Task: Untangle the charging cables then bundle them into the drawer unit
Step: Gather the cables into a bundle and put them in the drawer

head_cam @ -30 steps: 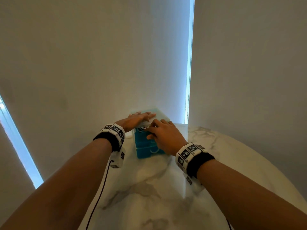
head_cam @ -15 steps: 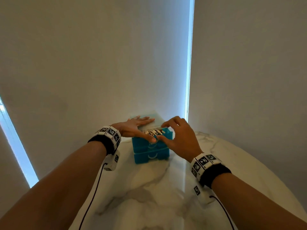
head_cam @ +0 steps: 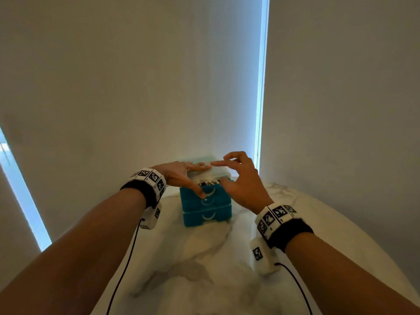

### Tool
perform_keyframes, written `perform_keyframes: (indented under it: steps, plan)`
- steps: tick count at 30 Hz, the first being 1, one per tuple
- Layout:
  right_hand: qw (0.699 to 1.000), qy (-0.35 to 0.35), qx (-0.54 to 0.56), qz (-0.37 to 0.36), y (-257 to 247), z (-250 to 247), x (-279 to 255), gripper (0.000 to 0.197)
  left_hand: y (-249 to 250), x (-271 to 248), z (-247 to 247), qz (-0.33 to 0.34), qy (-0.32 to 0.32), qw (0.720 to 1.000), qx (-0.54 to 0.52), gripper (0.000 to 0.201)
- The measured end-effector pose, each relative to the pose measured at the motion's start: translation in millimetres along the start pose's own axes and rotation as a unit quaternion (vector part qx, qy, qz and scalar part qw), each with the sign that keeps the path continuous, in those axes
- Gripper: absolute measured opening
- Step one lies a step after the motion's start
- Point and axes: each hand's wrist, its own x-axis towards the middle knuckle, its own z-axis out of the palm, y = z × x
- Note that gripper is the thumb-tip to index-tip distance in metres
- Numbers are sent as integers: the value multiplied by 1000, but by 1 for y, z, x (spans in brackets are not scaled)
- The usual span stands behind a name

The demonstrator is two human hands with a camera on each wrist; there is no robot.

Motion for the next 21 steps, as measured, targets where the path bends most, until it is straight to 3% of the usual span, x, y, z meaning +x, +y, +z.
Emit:
perform_keyframes:
  steps: [2,5,8,11,14,21]
  plan:
    - [993,92,52,46,4,-12,6,33,1,-1,-3,-3,1,1000,17,109]
    - [992,84,40,89,13,-22,4,28,6,-4,-6,-14,12,1000,21,99]
    - [995,52,26,80,17,-19,-7,25,4,-4,-4,-2,14,1000,13,96]
    - [999,-14,-27,21,12,-4,-13,21,-1,-1,-3,0,5,1000,6,101]
    - [980,-79,-170,-70,8,12,-7,33,3,-4,-5,-7,-2,1000,2,108]
    - [936,-28,-300,-180,5,29,3,24,7,-7,-3,-14,11,1000,-15,109]
